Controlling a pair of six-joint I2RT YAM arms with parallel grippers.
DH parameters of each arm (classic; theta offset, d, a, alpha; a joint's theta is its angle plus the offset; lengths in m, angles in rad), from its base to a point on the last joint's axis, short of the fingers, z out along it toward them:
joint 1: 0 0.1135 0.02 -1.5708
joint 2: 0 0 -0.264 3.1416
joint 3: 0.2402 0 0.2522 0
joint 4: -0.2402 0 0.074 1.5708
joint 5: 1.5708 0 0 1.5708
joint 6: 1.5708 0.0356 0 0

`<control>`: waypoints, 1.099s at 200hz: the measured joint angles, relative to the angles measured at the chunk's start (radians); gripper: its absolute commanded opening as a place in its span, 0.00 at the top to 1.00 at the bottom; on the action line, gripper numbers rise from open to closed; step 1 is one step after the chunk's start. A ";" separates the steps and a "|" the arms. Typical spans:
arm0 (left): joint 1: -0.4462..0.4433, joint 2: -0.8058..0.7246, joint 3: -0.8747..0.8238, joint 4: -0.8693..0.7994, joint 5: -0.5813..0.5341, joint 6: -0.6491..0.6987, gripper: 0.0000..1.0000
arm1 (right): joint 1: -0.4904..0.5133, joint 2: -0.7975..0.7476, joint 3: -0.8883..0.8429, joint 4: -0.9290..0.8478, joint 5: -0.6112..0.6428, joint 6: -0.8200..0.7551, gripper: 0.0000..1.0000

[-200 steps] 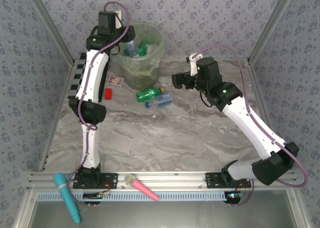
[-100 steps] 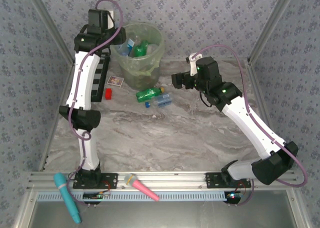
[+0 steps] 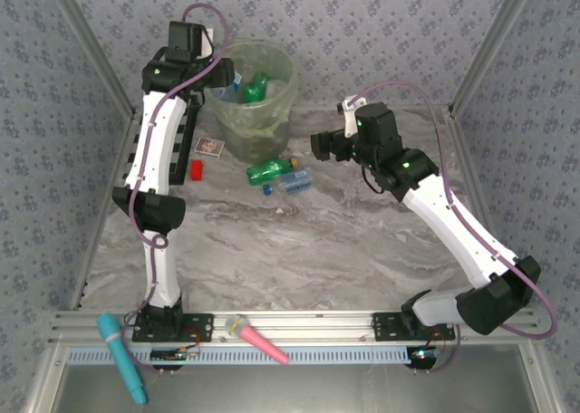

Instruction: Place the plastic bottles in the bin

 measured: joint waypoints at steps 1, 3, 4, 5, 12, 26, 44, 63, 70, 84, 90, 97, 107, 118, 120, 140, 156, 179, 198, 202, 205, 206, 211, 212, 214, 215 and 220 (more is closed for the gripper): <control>0.000 0.002 0.001 0.001 0.001 0.004 0.27 | 0.000 0.000 0.000 0.000 0.000 0.000 0.00; 0.000 0.007 0.005 0.002 0.003 0.001 0.26 | 0.000 0.000 0.000 0.000 0.000 0.000 0.00; 0.000 0.008 0.006 0.003 0.004 -0.003 0.26 | 0.000 0.000 0.000 0.000 0.000 0.000 0.00; 0.000 0.010 0.006 0.004 0.005 -0.006 0.26 | 0.000 0.000 0.000 0.000 0.000 0.000 0.00; 0.000 0.026 0.014 0.012 0.016 -0.008 0.21 | 0.000 0.000 0.000 0.000 0.000 0.002 0.00; 0.000 0.069 0.040 0.032 0.046 -0.023 0.06 | 0.000 0.000 0.000 0.000 -0.003 0.005 0.00; 0.000 0.126 0.083 0.058 0.081 -0.037 0.00 | 0.001 0.000 0.000 0.000 -0.007 0.008 0.00; 0.000 0.149 0.089 0.076 0.102 -0.047 0.00 | 0.003 0.000 0.000 0.000 -0.006 0.008 0.00; 0.000 0.149 0.089 0.078 0.109 -0.047 0.00 | 0.005 0.000 0.000 0.000 -0.006 0.008 0.00; 0.000 0.149 0.093 0.088 0.120 -0.051 0.00 | 0.006 -0.001 -0.006 0.001 -0.006 0.012 0.00; 0.001 0.148 0.096 0.096 0.127 -0.054 0.00 | 0.006 -0.001 -0.010 0.001 -0.006 0.016 0.00; 0.001 0.148 0.098 0.105 0.139 -0.061 0.00 | 0.006 -0.001 -0.014 0.001 -0.007 0.017 0.00; 0.001 0.148 0.098 0.116 0.158 -0.072 0.00 | 0.006 0.000 -0.017 0.000 -0.007 0.020 0.01; 0.001 0.148 0.098 0.129 0.178 -0.081 0.00 | 0.006 0.000 -0.017 0.000 -0.007 0.023 0.00; 0.001 0.148 0.098 0.130 0.181 -0.083 0.00 | 0.006 0.000 -0.017 0.001 -0.007 0.023 0.00; 0.000 0.148 0.099 0.143 0.204 -0.099 0.00 | 0.006 0.000 -0.017 0.001 -0.008 0.023 0.00; 0.000 0.148 0.099 0.146 0.215 -0.108 0.00 | 0.008 0.000 -0.017 0.001 -0.007 0.023 0.00; 0.000 0.142 0.099 0.143 0.218 -0.108 0.00 | 0.007 0.000 -0.021 0.000 -0.007 0.027 0.00; 0.000 0.122 0.098 0.134 0.218 -0.108 0.00 | -0.010 0.002 -0.022 0.000 -0.022 0.045 0.01; 0.000 0.116 0.097 0.131 0.218 -0.108 0.00 | -0.016 0.003 -0.022 0.001 -0.026 0.048 0.00; 0.000 0.110 0.095 0.131 0.218 -0.108 0.00 | -0.023 0.005 -0.022 0.001 -0.027 0.052 0.00; 0.000 0.108 0.095 0.130 0.218 -0.108 0.00 | -0.026 0.006 -0.022 0.002 -0.029 0.054 0.00; 0.000 0.097 0.090 0.129 0.218 -0.108 0.00 | -0.038 0.010 -0.022 0.003 -0.032 0.061 0.00; 0.000 0.095 0.089 0.128 0.217 -0.108 0.00 | -0.040 0.010 -0.022 0.003 -0.034 0.061 0.00; 0.000 0.089 0.085 0.127 0.217 -0.108 0.00 | -0.043 0.011 -0.022 0.004 -0.035 0.063 0.00; 0.000 0.087 0.084 0.127 0.217 -0.108 0.00 | -0.047 0.013 -0.022 0.005 -0.036 0.066 0.00; 0.000 0.070 0.074 0.124 0.217 -0.108 0.00 | -0.060 0.019 -0.023 0.007 -0.040 0.072 0.00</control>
